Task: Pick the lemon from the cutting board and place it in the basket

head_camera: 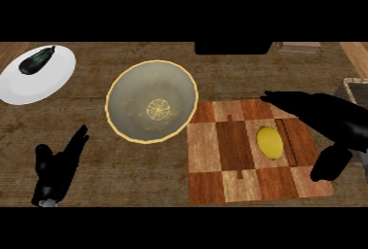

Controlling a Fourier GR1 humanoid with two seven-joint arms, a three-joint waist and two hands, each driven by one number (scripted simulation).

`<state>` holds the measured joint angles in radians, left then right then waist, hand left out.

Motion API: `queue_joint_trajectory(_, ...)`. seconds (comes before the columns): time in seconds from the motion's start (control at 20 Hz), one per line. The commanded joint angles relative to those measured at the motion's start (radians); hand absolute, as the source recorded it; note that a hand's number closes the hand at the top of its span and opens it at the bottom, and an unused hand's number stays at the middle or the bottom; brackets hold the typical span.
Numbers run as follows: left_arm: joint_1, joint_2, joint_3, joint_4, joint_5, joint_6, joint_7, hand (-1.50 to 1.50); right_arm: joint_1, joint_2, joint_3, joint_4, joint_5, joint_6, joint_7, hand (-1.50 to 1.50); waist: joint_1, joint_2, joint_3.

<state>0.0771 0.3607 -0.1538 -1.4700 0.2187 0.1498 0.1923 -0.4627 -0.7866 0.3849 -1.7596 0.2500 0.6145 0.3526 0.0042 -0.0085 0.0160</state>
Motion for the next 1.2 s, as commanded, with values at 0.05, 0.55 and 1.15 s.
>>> queue_joint_trajectory(0.05, 0.034, -0.025, -0.010, 0.068, 0.002, -0.004, 0.052, 0.00, -0.003, 0.067, 0.019, 0.017, 0.059, -0.014, 0.022, -1.50, 0.002, 0.010, -0.016)
queue_joint_trajectory(0.55, 0.047, -0.014, 0.015, 0.036, 0.015, -0.050, 0.064, 0.00, 0.040, 0.102, 0.043, 0.170, 0.212, -0.098, -0.168, -1.50, 0.008, 0.012, -0.015)
queue_joint_trajectory(1.15, 0.022, -0.052, 0.032, 0.089, -0.015, -0.040, 0.053, 0.00, 0.051, 0.195, 0.104, 0.248, 0.325, -0.089, -0.119, -1.50, 0.001, 0.012, -0.016)
